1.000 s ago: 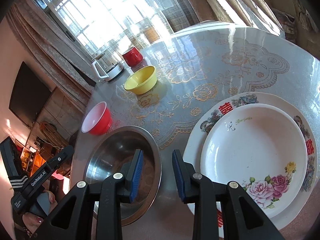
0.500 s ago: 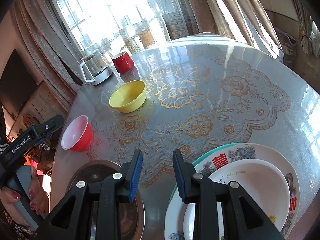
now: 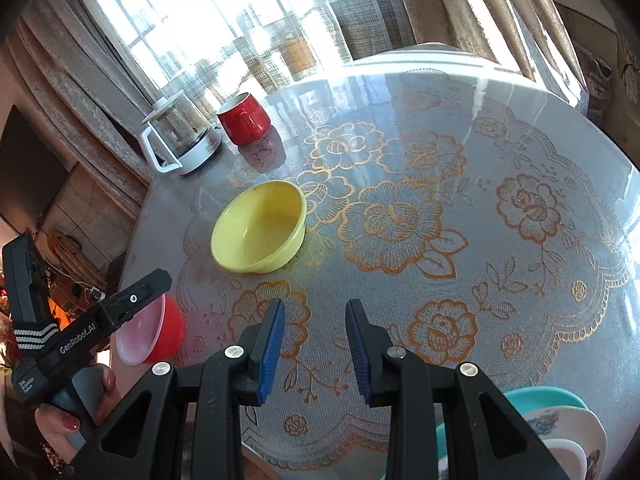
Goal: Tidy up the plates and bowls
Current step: 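Move the right tool to the yellow bowl rim and grip it, then lift the yellow bowl with the right tool and carry it over the steel bowl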
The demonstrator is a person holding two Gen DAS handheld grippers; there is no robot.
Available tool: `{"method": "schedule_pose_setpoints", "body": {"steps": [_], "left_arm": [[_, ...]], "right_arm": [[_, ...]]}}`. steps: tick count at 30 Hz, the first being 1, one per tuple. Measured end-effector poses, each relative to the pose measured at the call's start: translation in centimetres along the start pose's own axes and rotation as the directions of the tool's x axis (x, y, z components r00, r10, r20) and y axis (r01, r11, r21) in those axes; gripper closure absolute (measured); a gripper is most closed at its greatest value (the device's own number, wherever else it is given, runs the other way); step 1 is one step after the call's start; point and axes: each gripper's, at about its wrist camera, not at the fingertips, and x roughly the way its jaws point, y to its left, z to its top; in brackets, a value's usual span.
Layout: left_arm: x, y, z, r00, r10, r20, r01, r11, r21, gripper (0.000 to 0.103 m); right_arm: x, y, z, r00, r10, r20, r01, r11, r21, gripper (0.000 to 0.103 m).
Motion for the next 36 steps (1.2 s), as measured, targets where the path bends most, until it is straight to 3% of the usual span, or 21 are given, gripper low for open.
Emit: {"method": "schedule_pose_setpoints", "body": {"steps": [7,16,22,31,36], "left_arm": [[1.4,-0.3,-0.5,1.000,0.003,-0.011,-0.003,0.999,0.042,0.016],[1.5,1.4,0.0,0.995,-0.095,0.007,0.095,0.993,-0.064,0.016],[0.9,0.6,-0.2,0.993,-0.117,0.032,0.118,0.992,-0.043,0.016],[0.1,-0.8,-0.3,0.988,-0.143,0.066,0.142,0.990,0.015,0.016],[-0.5,-1.1,-0.3,0.991,-0.092,0.101,0.089,0.995,0.034,0.016]], "right_arm": [[5.0,0.6,2.6,0.997,0.036,-0.062,-0.033,0.999,0.040,0.071],[9.3,0.4,3.8,0.989,0.090,-0.116,-0.077,0.991,0.112,0.072],[9.3,0.6,3.8,0.989,0.084,-0.125,-0.075,0.994,0.078,0.087],[6.8,-1.1,1.5,0.989,0.043,-0.142,-0.034,0.997,0.065,0.088],[6.0,-2.2,0.7,0.988,0.037,-0.147,-0.025,0.996,0.084,0.088]]}}
